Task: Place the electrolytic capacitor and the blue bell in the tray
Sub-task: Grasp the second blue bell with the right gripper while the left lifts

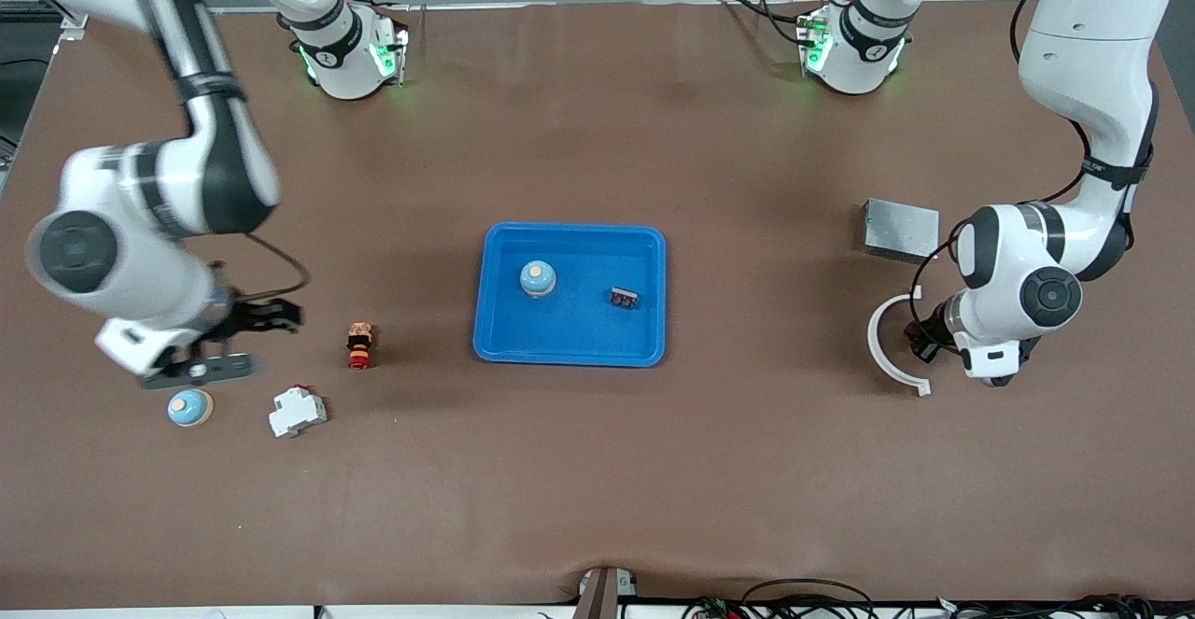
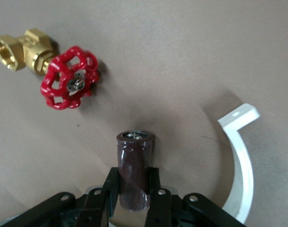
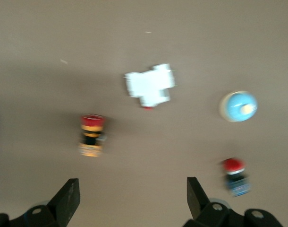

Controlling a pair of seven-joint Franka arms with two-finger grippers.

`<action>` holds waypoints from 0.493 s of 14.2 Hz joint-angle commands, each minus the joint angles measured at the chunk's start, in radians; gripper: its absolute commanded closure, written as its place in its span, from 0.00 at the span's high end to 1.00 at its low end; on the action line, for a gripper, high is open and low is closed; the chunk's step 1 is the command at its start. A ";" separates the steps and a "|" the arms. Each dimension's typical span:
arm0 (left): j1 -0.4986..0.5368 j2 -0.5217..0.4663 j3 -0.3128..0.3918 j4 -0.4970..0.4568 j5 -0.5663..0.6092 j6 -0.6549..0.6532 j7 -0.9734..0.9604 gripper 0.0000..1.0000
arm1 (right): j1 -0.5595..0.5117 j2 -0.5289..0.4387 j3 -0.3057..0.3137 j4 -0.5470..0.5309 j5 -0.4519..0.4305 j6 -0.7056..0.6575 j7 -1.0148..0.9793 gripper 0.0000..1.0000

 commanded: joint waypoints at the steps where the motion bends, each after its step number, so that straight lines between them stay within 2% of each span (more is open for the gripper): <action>1: 0.011 -0.070 -0.002 -0.013 0.022 -0.012 0.056 0.00 | -0.117 0.117 0.028 0.101 0.007 -0.001 -0.226 1.00; 4: -0.001 -0.115 -0.013 0.051 0.022 -0.126 0.046 0.00 | -0.212 0.295 0.029 0.245 0.004 0.014 -0.446 1.00; 7: -0.003 -0.129 -0.073 0.142 0.020 -0.286 0.000 0.00 | -0.246 0.389 0.029 0.264 0.006 0.166 -0.488 1.00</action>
